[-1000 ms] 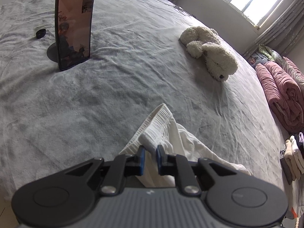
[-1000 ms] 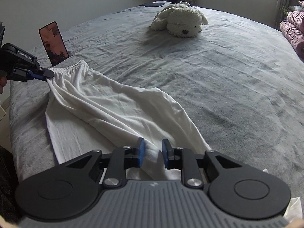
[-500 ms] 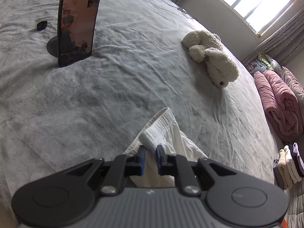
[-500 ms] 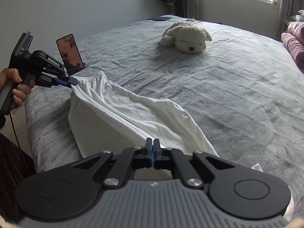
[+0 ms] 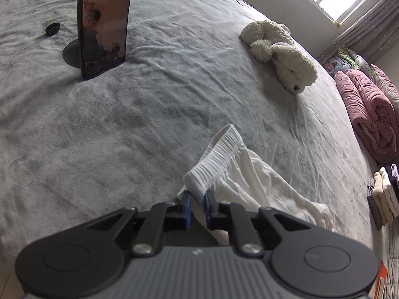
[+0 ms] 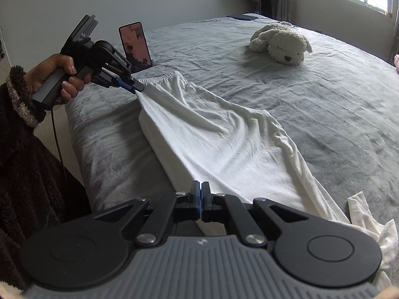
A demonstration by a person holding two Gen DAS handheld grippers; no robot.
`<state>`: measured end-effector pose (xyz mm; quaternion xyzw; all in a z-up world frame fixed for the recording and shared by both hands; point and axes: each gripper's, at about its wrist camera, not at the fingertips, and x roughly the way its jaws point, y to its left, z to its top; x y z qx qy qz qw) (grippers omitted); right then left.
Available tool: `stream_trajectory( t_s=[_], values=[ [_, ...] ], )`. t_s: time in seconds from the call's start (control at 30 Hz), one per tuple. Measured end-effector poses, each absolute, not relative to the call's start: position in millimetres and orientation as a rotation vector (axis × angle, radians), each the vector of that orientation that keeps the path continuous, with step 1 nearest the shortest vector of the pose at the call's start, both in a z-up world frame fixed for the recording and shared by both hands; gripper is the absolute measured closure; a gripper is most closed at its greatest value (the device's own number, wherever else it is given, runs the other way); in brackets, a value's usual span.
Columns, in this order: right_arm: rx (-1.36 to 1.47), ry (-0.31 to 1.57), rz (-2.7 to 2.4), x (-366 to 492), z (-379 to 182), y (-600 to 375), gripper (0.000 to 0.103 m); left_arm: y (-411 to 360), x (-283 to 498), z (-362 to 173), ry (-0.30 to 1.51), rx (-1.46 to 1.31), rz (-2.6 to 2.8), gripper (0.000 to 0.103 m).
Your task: Fold clothes
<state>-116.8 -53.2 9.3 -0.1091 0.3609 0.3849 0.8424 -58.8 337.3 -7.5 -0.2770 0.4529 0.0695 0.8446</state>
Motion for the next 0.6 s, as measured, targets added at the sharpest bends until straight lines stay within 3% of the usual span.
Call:
stream_trajectory(
  t_s=[0.1, 0.23, 0.3, 0.6],
  values=[
    [-0.225, 0.787, 0.801, -116, 1, -52, 0.103, 342, -60, -16, 0.986, -0.621, 0.168, 0.088],
    [-0.219, 0.82, 0.785, -114, -11, -50, 0.103, 352, -65, -19, 0.974, -0.722, 0.171, 0.059],
    [-0.209, 0.833, 0.779, -112, -15, -50, 0.103, 356, -69, -20, 0.963, -0.779, 0.168, 0.054],
    [-0.169, 0.848, 0.77, -111, -21, -48, 0.103, 350, -69, -40, 0.856, -0.975, 0.242, 0.055]
  ],
)
